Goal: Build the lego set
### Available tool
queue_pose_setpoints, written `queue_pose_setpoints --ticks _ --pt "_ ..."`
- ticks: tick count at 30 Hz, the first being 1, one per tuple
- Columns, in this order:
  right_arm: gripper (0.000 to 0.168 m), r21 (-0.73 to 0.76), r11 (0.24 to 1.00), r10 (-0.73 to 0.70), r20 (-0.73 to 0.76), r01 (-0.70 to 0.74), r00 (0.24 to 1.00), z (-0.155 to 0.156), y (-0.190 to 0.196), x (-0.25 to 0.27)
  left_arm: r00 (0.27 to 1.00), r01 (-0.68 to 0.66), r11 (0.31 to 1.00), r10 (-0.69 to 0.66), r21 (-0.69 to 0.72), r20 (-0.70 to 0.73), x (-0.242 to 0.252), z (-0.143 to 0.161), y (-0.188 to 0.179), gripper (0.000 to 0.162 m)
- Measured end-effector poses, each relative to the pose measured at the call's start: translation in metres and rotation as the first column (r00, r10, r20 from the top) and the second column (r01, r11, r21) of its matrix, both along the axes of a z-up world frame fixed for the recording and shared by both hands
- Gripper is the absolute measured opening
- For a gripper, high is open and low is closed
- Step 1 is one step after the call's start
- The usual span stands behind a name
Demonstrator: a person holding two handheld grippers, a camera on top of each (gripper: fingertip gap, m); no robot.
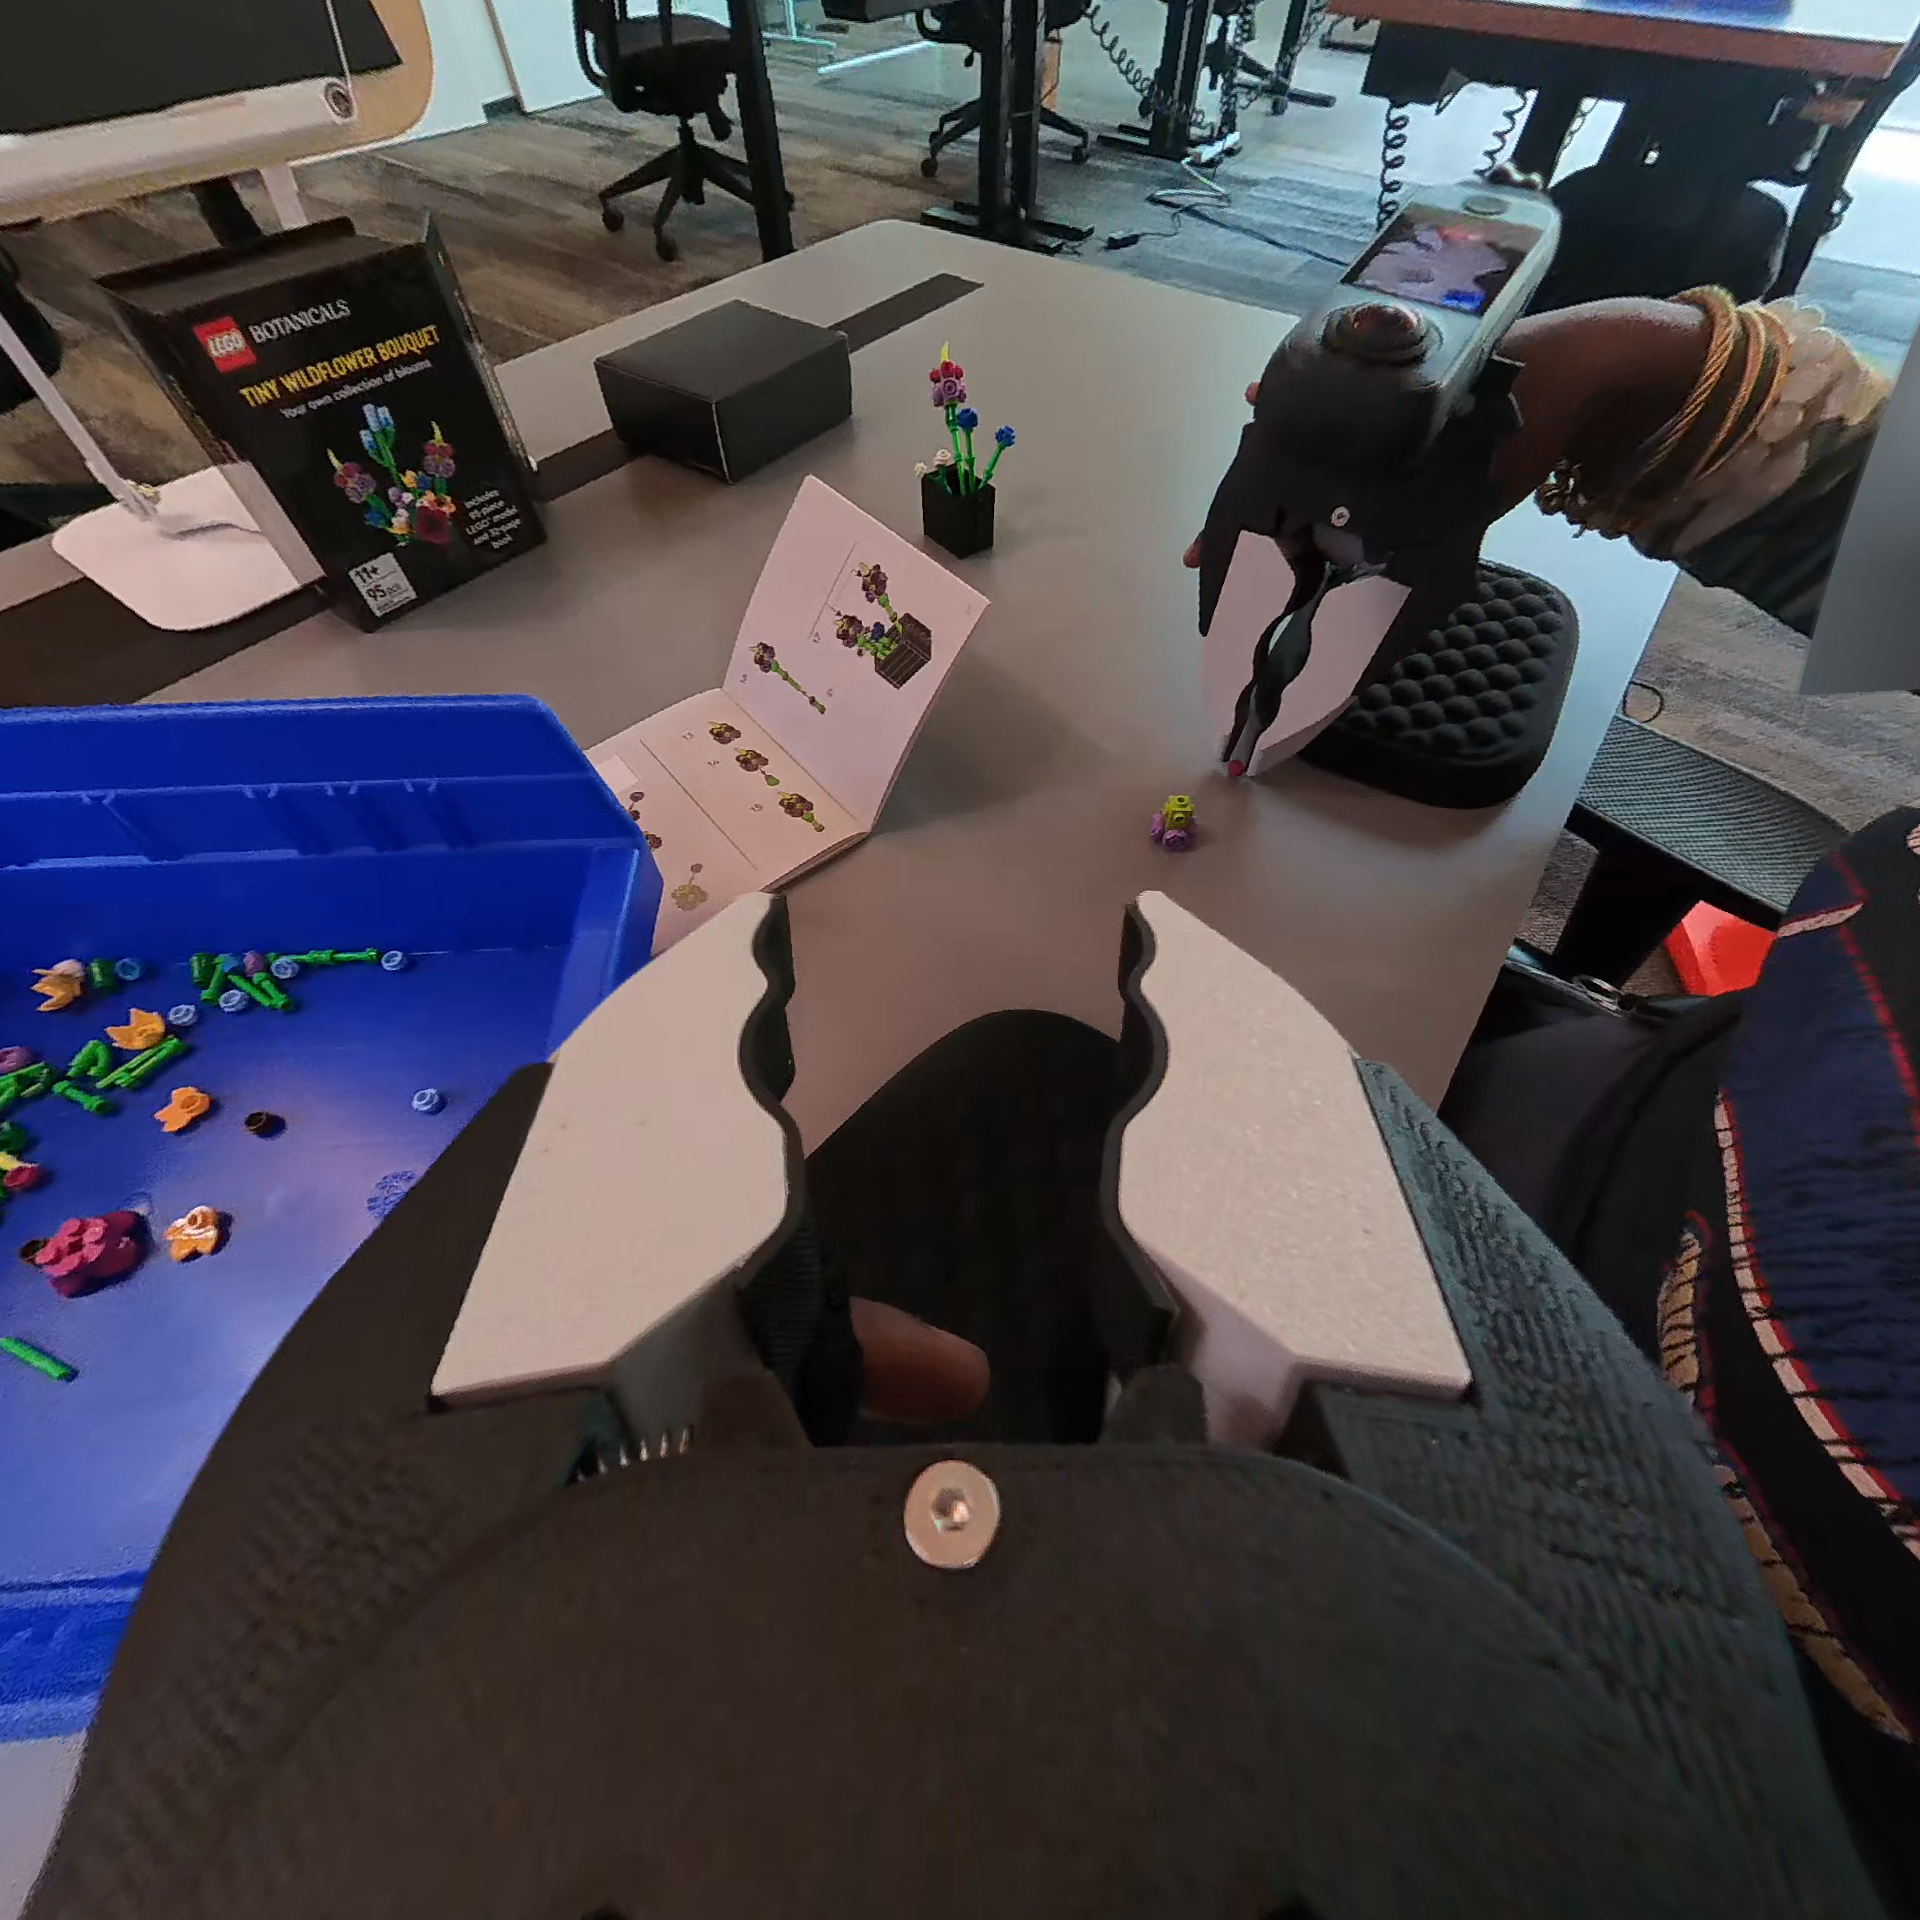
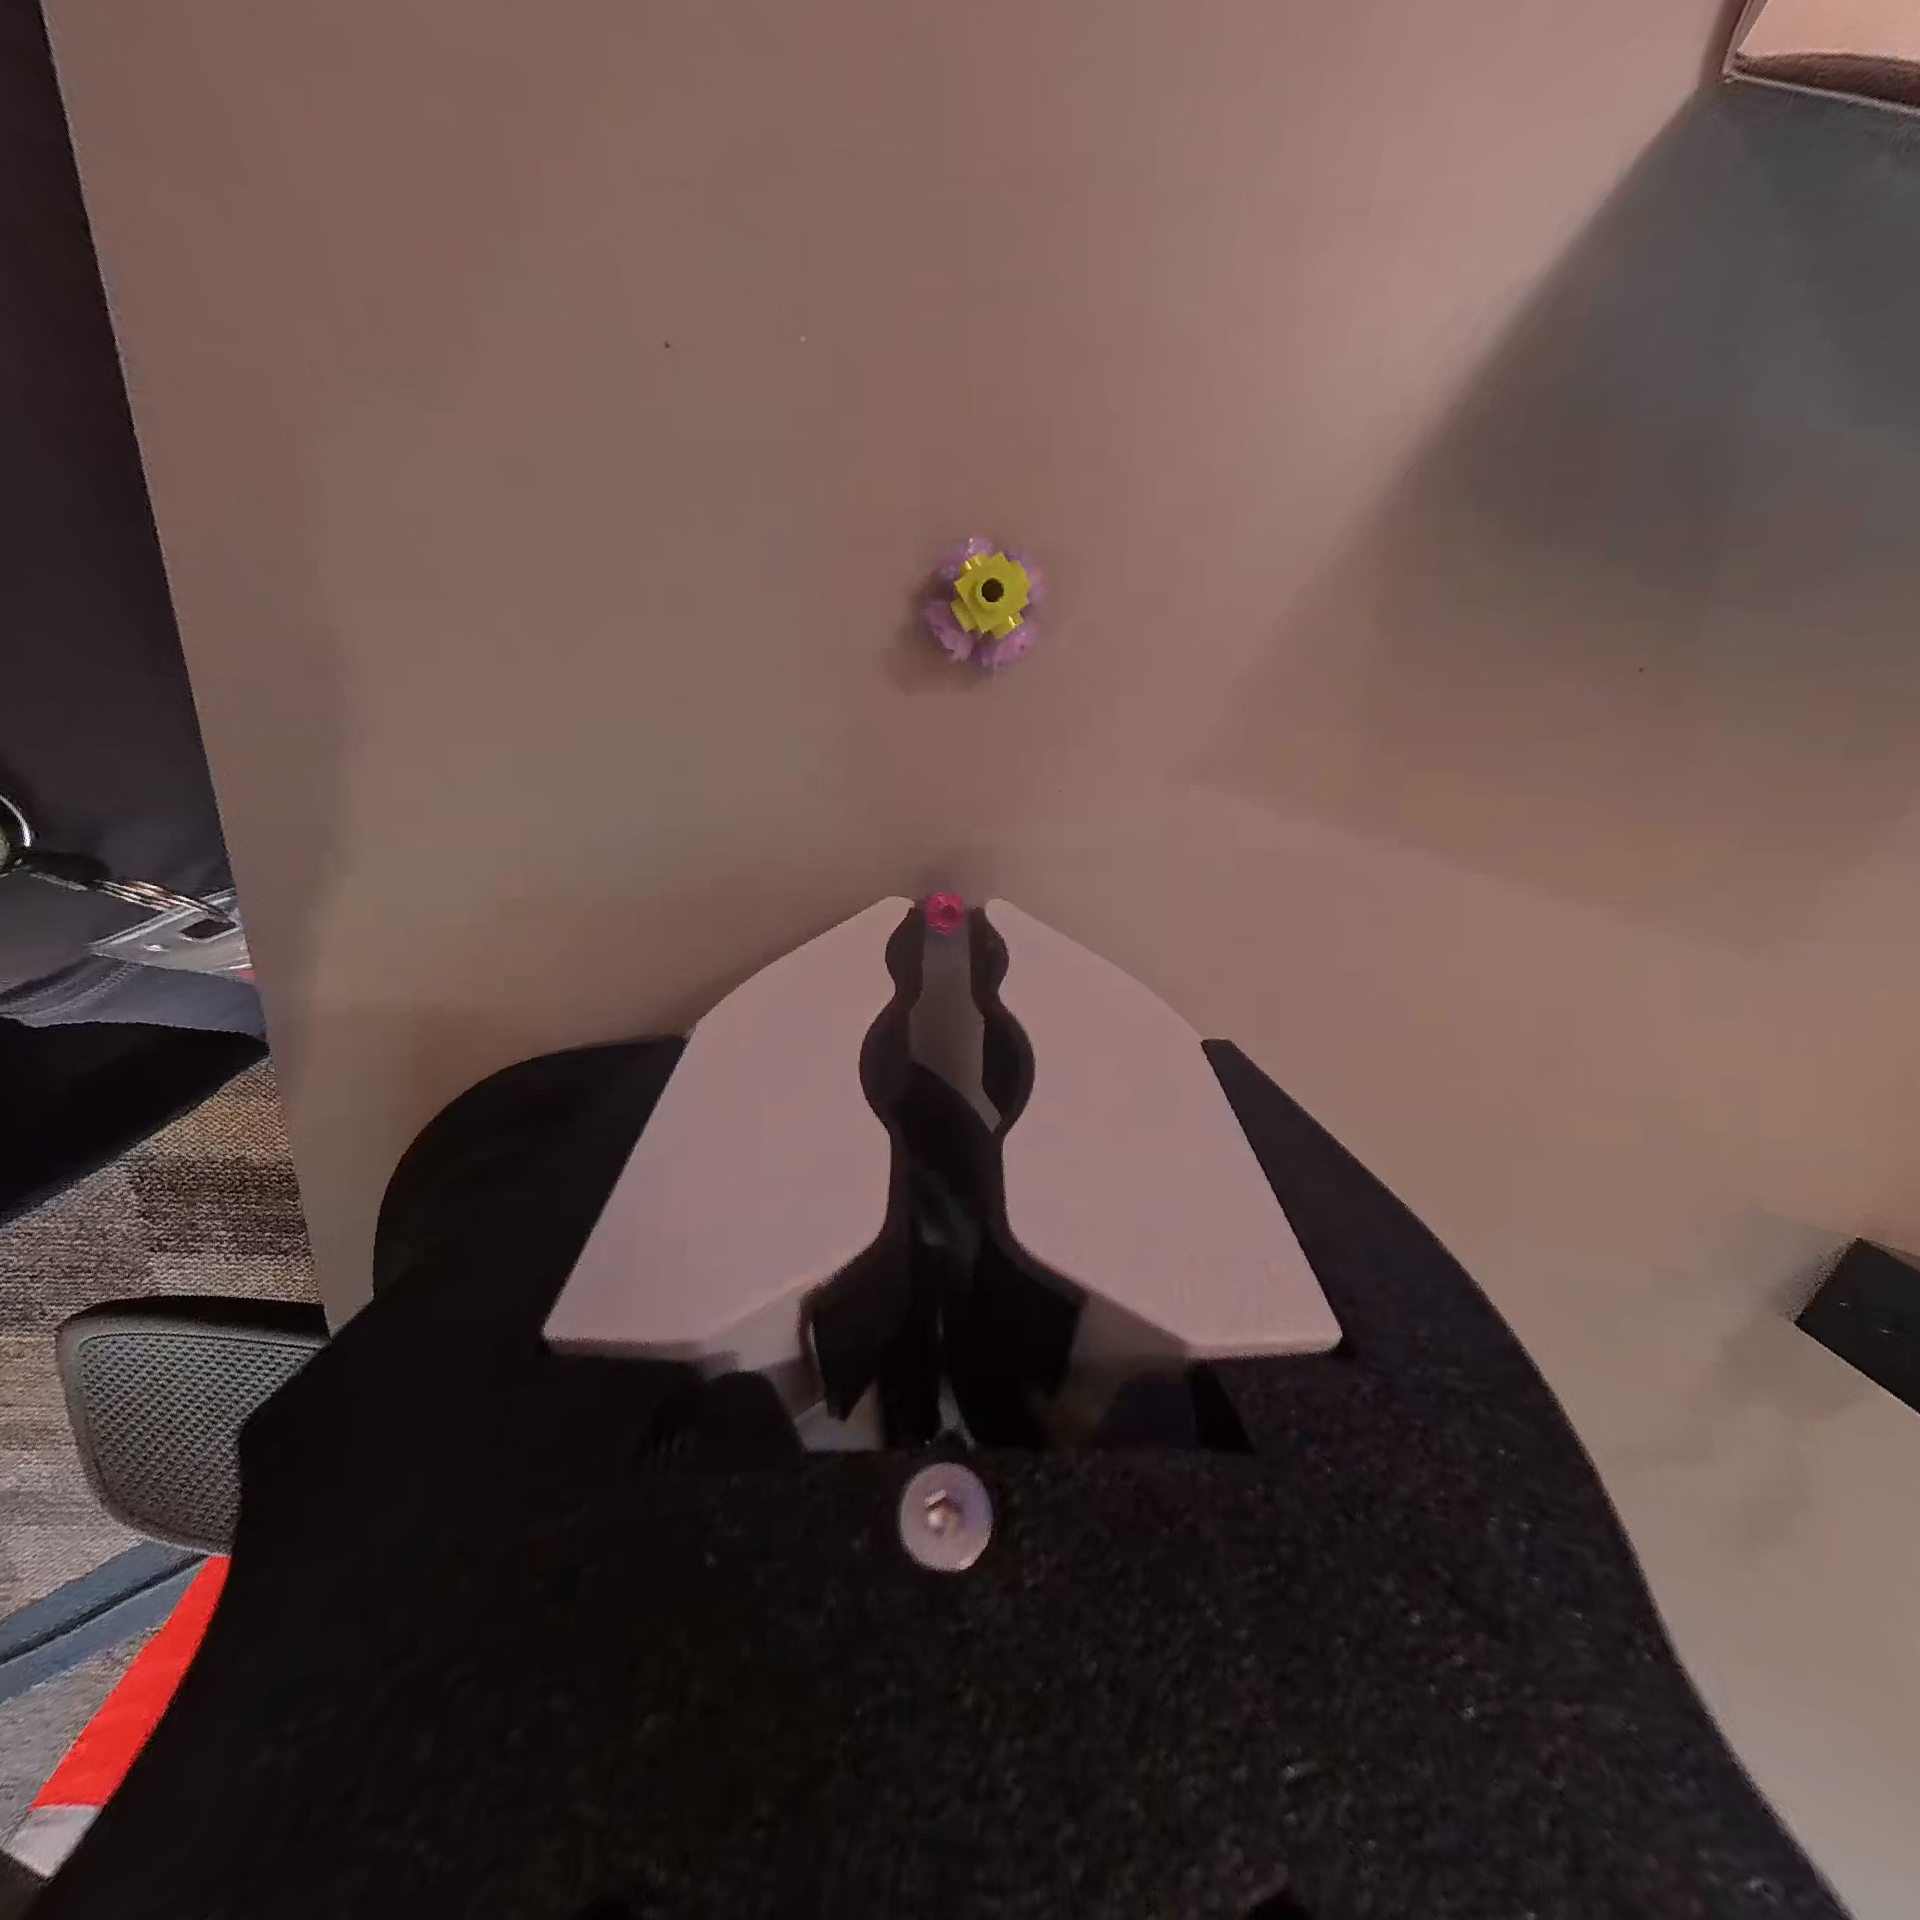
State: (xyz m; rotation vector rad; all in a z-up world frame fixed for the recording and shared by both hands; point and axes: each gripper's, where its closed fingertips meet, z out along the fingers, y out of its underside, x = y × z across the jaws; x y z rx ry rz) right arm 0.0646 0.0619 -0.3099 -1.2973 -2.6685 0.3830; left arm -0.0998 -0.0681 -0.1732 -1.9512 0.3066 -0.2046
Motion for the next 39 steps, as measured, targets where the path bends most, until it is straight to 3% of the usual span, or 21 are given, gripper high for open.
queue_pose_setpoints --ticks 11,15,17,21,24,28,33,36,39 --pt "0.021 -0.054 0.997 -0.05 -0.045 0.048 0.998 0.003 -0.002 0.002 1.0 -0.005 1.0 0.005 -0.001 -0.026 -0.007 0.0 -0.003 0.06" --pt "0.031 -0.153 0.986 -0.093 -0.193 0.064 0.977 0.021 -0.007 -0.005 0.995 -0.029 1.0 0.029 0.0 -0.094 -0.031 0.011 -0.006 0.057" --pt "0.044 -0.218 0.973 -0.15 -0.341 0.077 0.928 0.036 -0.005 -0.014 0.994 -0.028 0.998 0.022 -0.057 -0.11 -0.053 0.016 -0.008 0.054" --pt "0.048 -0.369 0.927 -0.288 -0.585 0.067 0.759 0.06 -0.001 -0.023 0.983 -0.026 0.97 -0.02 -0.244 -0.185 -0.109 0.017 -0.001 0.052" --pt "0.047 -0.447 0.891 -0.387 -0.663 0.076 0.641 0.069 0.01 -0.02 0.944 -0.153 0.902 0.012 -0.404 -0.331 -0.174 0.01 0.018 0.044" --pt "0.043 -0.523 0.851 -0.459 -0.706 0.04 0.54 0.089 0.018 -0.014 0.869 -0.227 0.74 -0.14 -0.633 -0.474 -0.24 -0.023 0.045 0.034" --pt "0.041 -0.57 0.821 -0.511 -0.698 0.044 0.501 0.094 0.026 -0.012 0.938 -0.172 0.508 -0.178 -0.844 -0.298 -0.258 -0.086 0.062 0.017" --pt "0.041 -0.58 0.814 -0.518 -0.693 0.039 0.502 0.094 0.026 -0.011 0.931 -0.164 0.465 -0.219 -0.87 -0.293 -0.261 -0.109 0.065 0.017" --pt "0.041 -0.584 0.811 -0.519 -0.686 0.041 0.51 0.093 0.026 -0.012 0.923 -0.151 0.477 -0.245 -0.866 -0.296 -0.263 -0.117 0.067 0.017"
